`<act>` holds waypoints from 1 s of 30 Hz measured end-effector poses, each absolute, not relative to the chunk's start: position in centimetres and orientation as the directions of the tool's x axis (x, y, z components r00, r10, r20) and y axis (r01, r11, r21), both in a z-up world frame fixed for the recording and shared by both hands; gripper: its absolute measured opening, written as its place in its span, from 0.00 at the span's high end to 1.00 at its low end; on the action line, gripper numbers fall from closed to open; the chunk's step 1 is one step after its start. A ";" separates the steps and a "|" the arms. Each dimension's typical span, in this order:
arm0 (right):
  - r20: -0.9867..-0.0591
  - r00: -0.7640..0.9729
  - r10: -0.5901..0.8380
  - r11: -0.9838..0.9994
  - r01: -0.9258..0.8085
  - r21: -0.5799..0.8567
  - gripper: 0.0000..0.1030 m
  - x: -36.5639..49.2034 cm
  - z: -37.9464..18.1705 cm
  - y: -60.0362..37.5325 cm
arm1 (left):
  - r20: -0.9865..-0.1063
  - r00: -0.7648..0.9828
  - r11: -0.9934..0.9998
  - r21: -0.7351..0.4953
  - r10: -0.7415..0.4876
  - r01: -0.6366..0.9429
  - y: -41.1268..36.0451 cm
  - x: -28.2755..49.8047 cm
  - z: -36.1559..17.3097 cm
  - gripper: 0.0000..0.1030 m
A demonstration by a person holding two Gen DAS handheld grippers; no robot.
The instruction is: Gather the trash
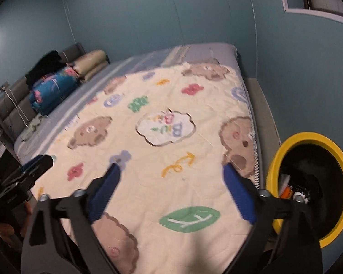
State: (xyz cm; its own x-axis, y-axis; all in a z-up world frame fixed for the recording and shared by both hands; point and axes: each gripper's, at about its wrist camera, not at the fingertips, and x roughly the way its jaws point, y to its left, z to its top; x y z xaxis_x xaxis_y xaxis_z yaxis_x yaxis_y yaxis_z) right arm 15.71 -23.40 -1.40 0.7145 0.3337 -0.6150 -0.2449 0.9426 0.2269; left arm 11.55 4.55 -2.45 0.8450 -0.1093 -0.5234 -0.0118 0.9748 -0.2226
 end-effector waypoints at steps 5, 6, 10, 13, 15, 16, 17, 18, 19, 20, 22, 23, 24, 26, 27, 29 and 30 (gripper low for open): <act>-0.561 0.764 0.318 0.948 -0.240 0.210 0.08 13.7 0.1 -22.8 | -0.482 0.871 0.972 -0.233 -0.095 -0.023 4.9 9.6 -1.6 0.08; -0.550 0.774 0.313 0.949 -0.239 0.204 0.08 13.3 0.4 -22.7 | -0.472 0.877 0.971 -0.236 -0.087 -0.030 5.0 9.1 -1.4 0.08; -0.493 0.828 0.268 0.962 -0.205 0.178 0.08 11.2 1.5 -22.6 | -0.436 0.897 0.973 -0.229 -0.069 -0.036 4.8 7.3 -0.8 0.08; -0.438 0.872 0.218 0.974 -0.170 0.146 0.08 9.5 2.3 -22.7 | -0.389 0.920 0.978 -0.205 -0.044 -0.040 4.2 5.6 0.1 0.08; -0.408 0.892 0.194 0.979 -0.152 0.133 0.08 8.7 2.7 -22.8 | -0.360 0.932 0.980 -0.196 -0.035 -0.039 3.8 4.5 0.8 0.08; -0.394 0.902 0.176 0.983 -0.140 0.119 0.08 8.2 2.9 -22.8 | -0.351 0.936 0.980 -0.194 -0.034 -0.037 3.6 4.2 1.0 0.08; -0.380 0.911 0.161 0.986 -0.131 0.104 0.08 7.8 3.1 -22.9 | -0.341 0.939 0.981 -0.192 -0.032 -0.037 3.5 3.9 1.2 0.08; -0.364 0.920 0.148 0.988 -0.124 0.089 0.08 7.3 3.3 -22.9 | -0.334 0.942 0.982 -0.187 -0.027 -0.038 3.3 3.5 1.5 0.08; -0.350 0.926 0.141 0.990 -0.122 0.078 0.08 6.9 3.4 -22.9 | -0.328 0.945 0.982 -0.184 -0.025 -0.038 3.2 3.2 1.7 0.08; -0.341 0.930 0.138 0.990 -0.121 0.072 0.08 6.7 3.6 -23.0 | -0.321 0.947 0.982 -0.184 -0.027 -0.035 3.1 3.0 1.9 0.08; -0.326 0.936 0.134 0.991 -0.117 0.071 0.08 6.1 3.8 -23.2 | -0.314 0.949 0.982 -0.186 -0.031 -0.030 2.8 2.7 2.2 0.08; -0.321 0.938 0.128 0.991 -0.111 0.070 0.08 6.0 3.8 -23.3 | -0.312 0.950 0.982 -0.185 -0.032 -0.027 2.7 2.7 2.3 0.08; -0.319 0.940 0.123 0.992 -0.107 0.069 0.08 5.8 3.8 -23.4 | -0.309 0.950 0.983 -0.184 -0.036 -0.022 2.6 2.6 2.4 0.08; -0.321 0.940 0.118 0.992 -0.099 0.075 0.08 5.7 3.8 -23.7 | -0.306 0.951 0.984 -0.175 -0.037 -0.018 2.3 2.4 2.6 0.08; -0.323 0.939 0.115 0.992 -0.095 0.078 0.08 5.7 3.7 -23.9 | -0.304 0.952 0.985 -0.172 -0.038 -0.015 2.1 2.3 2.7 0.08; -0.327 0.938 0.117 0.992 -0.094 0.086 0.08 5.6 3.6 -24.1 | -0.300 0.953 0.986 -0.168 -0.040 -0.011 1.9 2.2 2.7 0.08; -0.329 0.937 0.115 0.992 -0.091 0.087 0.08 5.6 3.6 -24.2 | -0.298 0.954 0.986 -0.168 -0.041 -0.010 1.8 2.1 2.7 0.08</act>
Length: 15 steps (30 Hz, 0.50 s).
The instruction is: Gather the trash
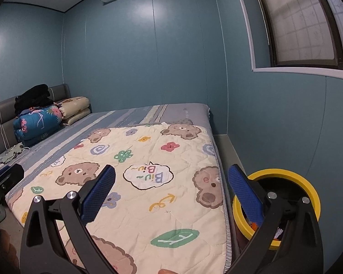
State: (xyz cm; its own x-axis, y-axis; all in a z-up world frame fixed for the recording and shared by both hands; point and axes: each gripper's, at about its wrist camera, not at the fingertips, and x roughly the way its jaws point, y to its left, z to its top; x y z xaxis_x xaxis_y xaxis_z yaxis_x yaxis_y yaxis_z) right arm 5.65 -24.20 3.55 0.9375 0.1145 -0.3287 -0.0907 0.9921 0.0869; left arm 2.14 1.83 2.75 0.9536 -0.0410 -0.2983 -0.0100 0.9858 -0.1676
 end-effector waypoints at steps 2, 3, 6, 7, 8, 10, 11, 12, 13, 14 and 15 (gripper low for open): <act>-0.331 0.937 0.113 0.992 -0.088 0.090 0.08 5.7 3.4 -24.2 | -0.298 0.954 0.985 -0.171 -0.045 -0.006 1.8 2.1 2.7 0.08; -0.332 0.936 0.114 0.992 -0.089 0.089 0.08 5.7 3.3 -24.1 | -0.298 0.953 0.985 -0.173 -0.048 -0.005 1.7 2.2 2.7 0.08; -0.335 0.935 0.113 0.992 -0.087 0.090 0.08 5.7 3.2 -24.0 | -0.299 0.953 0.985 -0.175 -0.049 -0.004 1.7 2.3 2.7 0.08; -0.337 0.935 0.114 0.992 -0.088 0.092 0.08 5.7 3.1 -24.0 | -0.299 0.953 0.984 -0.177 -0.053 -0.001 1.7 2.3 2.7 0.08; -0.339 0.934 0.114 0.992 -0.087 0.095 0.08 5.8 3.0 -24.1 | -0.301 0.952 0.984 -0.180 -0.055 0.000 1.7 2.4 2.7 0.08; -0.350 0.930 0.114 0.991 -0.084 0.102 0.08 6.0 2.8 -24.3 | -0.307 0.950 0.983 -0.184 -0.058 0.000 1.7 2.6 2.5 0.08; -0.356 0.927 0.116 0.991 -0.084 0.104 0.08 6.1 2.6 -24.3 | -0.310 0.949 0.983 -0.186 -0.059 0.000 1.7 2.7 2.4 0.08; -0.362 0.925 0.116 0.991 -0.084 0.104 0.08 6.2 2.5 -24.4 | -0.313 0.948 0.982 -0.187 -0.059 0.000 1.7 2.7 2.3 0.08; -0.365 0.924 0.114 0.991 -0.081 0.103 0.08 6.2 2.4 -24.4 | -0.318 0.946 0.982 -0.188 -0.062 0.001 1.6 2.8 2.3 0.08; -0.368 0.923 0.112 0.991 -0.079 0.103 0.08 6.2 2.2 -24.4 | -0.319 0.946 0.982 -0.189 -0.064 0.003 1.6 2.8 2.2 0.08; -0.370 0.922 0.113 0.991 -0.080 0.105 0.08 6.2 2.1 -24.4 | -0.319 0.945 0.982 -0.191 -0.067 0.005 1.6 2.8 2.1 0.08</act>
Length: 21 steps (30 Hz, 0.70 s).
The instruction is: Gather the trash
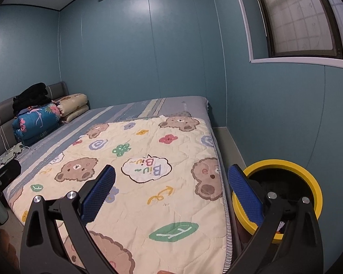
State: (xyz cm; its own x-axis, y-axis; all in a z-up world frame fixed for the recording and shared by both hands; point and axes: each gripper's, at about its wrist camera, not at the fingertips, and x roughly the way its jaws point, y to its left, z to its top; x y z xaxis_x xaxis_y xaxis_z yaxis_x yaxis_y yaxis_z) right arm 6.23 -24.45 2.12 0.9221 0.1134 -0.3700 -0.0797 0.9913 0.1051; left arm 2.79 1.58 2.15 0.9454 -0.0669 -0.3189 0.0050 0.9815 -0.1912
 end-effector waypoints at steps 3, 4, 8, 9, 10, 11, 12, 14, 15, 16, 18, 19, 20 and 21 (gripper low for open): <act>-0.375 0.920 0.115 0.991 -0.079 0.109 0.08 6.3 1.9 -24.5 | -0.320 0.945 0.982 -0.191 -0.067 0.005 1.5 2.9 2.1 0.08; -0.375 0.920 0.114 0.991 -0.078 0.109 0.08 6.3 1.8 -24.5 | -0.323 0.944 0.981 -0.194 -0.070 0.007 1.5 2.9 2.0 0.08; -0.377 0.919 0.117 0.990 -0.079 0.114 0.08 6.4 1.7 -24.5 | -0.333 0.940 0.982 -0.191 -0.074 0.009 1.4 3.2 1.9 0.08; -0.377 0.919 0.117 0.990 -0.079 0.113 0.08 6.4 1.7 -24.5 | -0.334 0.940 0.981 -0.192 -0.075 0.011 1.5 3.2 1.9 0.08; -0.377 0.919 0.115 0.990 -0.078 0.114 0.08 6.4 1.7 -24.5 | -0.334 0.940 0.981 -0.193 -0.077 0.012 1.5 3.2 1.8 0.08; -0.377 0.919 0.115 0.990 -0.077 0.115 0.08 6.5 1.7 -24.5 | -0.334 0.939 0.981 -0.193 -0.077 0.012 1.4 3.3 1.8 0.08; -0.378 0.919 0.115 0.990 -0.076 0.116 0.08 6.5 1.6 -24.5 | -0.334 0.939 0.981 -0.193 -0.078 0.013 1.4 3.3 1.8 0.08; -0.381 0.918 0.114 0.990 -0.074 0.117 0.08 6.5 1.5 -24.5 | -0.335 0.939 0.981 -0.195 -0.079 0.013 1.4 3.3 1.8 0.08; -0.382 0.917 0.114 0.990 -0.074 0.116 0.08 6.5 1.5 -24.4 | -0.335 0.939 0.981 -0.196 -0.080 0.013 1.4 3.3 1.8 0.08; -0.384 0.916 0.114 0.990 -0.074 0.117 0.08 6.5 1.4 -24.4 | -0.336 0.939 0.980 -0.197 -0.080 0.013 1.3 3.3 1.7 0.08; -0.385 0.916 0.115 0.990 -0.074 0.118 0.08 6.5 1.4 -24.3 | -0.335 0.939 0.980 -0.198 -0.080 0.013 1.3 3.3 1.7 0.08; -0.384 0.916 0.114 0.990 -0.074 0.117 0.08 6.5 1.4 -24.4 | -0.335 0.939 0.980 -0.198 -0.081 0.014 1.3 3.3 1.7 0.08; -0.384 0.917 0.112 0.991 -0.073 0.116 0.08 6.5 1.4 -24.4 | -0.334 0.939 0.980 -0.198 -0.081 0.014 1.3 3.3 1.7 0.08; -0.384 0.916 0.112 0.991 -0.073 0.116 0.08 6.5 1.4 -24.3 | -0.334 0.939 0.980 -0.198 -0.081 0.014 1.3 3.3 1.7 0.08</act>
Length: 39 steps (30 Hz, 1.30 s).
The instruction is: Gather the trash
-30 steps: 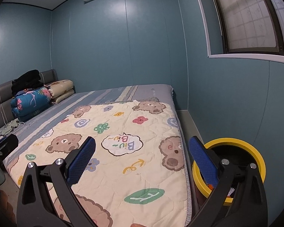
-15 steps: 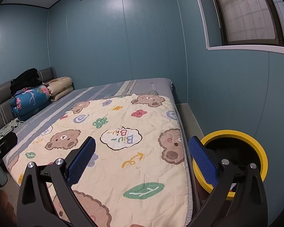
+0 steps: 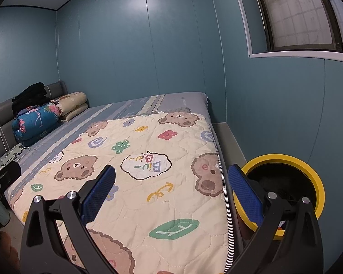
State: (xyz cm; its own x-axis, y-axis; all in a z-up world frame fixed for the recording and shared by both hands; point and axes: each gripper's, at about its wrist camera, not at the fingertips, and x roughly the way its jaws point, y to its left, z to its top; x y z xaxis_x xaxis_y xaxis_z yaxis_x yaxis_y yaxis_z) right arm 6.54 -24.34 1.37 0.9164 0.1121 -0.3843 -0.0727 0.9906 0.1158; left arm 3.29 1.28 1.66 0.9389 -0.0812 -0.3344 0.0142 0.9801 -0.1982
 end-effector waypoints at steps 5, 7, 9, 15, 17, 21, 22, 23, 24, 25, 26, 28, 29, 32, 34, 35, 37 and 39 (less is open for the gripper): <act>-0.387 0.915 0.112 0.990 -0.072 0.118 0.08 6.6 1.2 -24.3 | -0.336 0.938 0.979 -0.201 -0.083 0.014 1.3 3.3 1.6 0.08; -0.387 0.915 0.111 0.991 -0.071 0.118 0.08 6.6 1.2 -24.3 | -0.336 0.938 0.979 -0.201 -0.083 0.014 1.3 3.3 1.6 0.08; -0.387 0.915 0.113 0.990 -0.072 0.118 0.08 6.5 1.2 -24.3 | -0.336 0.938 0.980 -0.200 -0.082 0.014 1.2 3.3 1.5 0.08; -0.389 0.914 0.112 0.990 -0.070 0.119 0.08 6.6 1.1 -24.3 | -0.337 0.938 0.979 -0.205 -0.086 0.017 1.2 3.3 1.6 0.08; -0.392 0.913 0.111 0.990 -0.068 0.121 0.08 6.6 0.9 -24.3 | -0.336 0.938 0.979 -0.204 -0.085 0.016 1.1 3.3 1.6 0.08; -0.395 0.912 0.110 0.990 -0.067 0.123 0.08 6.6 0.9 -24.2 | -0.337 0.938 0.979 -0.205 -0.086 0.016 1.2 3.3 1.6 0.08; -0.395 0.912 0.111 0.990 -0.067 0.123 0.08 6.6 0.8 -24.2 | -0.337 0.938 0.979 -0.205 -0.087 0.017 1.2 3.3 1.6 0.08; -0.396 0.912 0.112 0.990 -0.068 0.123 0.08 6.5 0.8 -24.2 | -0.337 0.937 0.979 -0.205 -0.087 0.017 1.1 3.3 1.5 0.08; -0.396 0.911 0.112 0.990 -0.067 0.124 0.08 6.6 0.8 -24.2 | -0.337 0.938 0.979 -0.205 -0.087 0.017 1.2 3.3 1.6 0.08; -0.397 0.911 0.112 0.990 -0.067 0.124 0.08 6.6 0.8 -24.2 | -0.336 0.938 0.979 -0.205 -0.087 0.017 1.2 3.3 1.6 0.08; -0.398 0.911 0.111 0.990 -0.067 0.124 0.08 6.7 0.8 -24.2 | -0.336 0.938 0.979 -0.204 -0.086 0.016 1.2 3.3 1.6 0.08; -0.398 0.911 0.112 0.990 -0.066 0.126 0.08 6.6 0.8 -24.2 | -0.335 0.938 0.979 -0.205 -0.087 0.017 1.2 3.3 1.6 0.08; -0.398 0.910 0.112 0.990 -0.067 0.125 0.08 6.7 0.8 -24.2 | -0.335 0.938 0.979 -0.205 -0.087 0.018 1.1 3.3 1.6 0.08; -0.399 0.910 0.111 0.990 -0.067 0.124 0.08 6.7 0.8 -24.2 | -0.335 0.938 0.979 -0.205 -0.087 0.018 1.1 3.3 1.6 0.08; -0.401 0.909 0.112 0.990 -0.066 0.126 0.08 6.6 0.7 -24.2 | -0.335 0.938 0.978 -0.207 -0.089 0.019 1.1 3.3 1.6 0.08; -0.401 0.909 0.110 0.990 -0.064 0.125 0.08 6.7 0.8 -24.2 | -0.336 0.937 0.978 -0.207 -0.090 0.020 1.1 3.4 1.6 0.08; -0.401 0.909 0.111 0.990 -0.065 0.126 0.08 6.7 0.7 -24.2 | -0.338 0.937 0.978 -0.210 -0.091 0.019 1.1 3.5 1.6 0.08; -0.401 0.909 0.110 0.990 -0.064 0.126 0.08 6.7 0.7 -24.2 | -0.340 0.936 0.977 -0.211 -0.092 0.019 1.2 3.4 1.6 0.08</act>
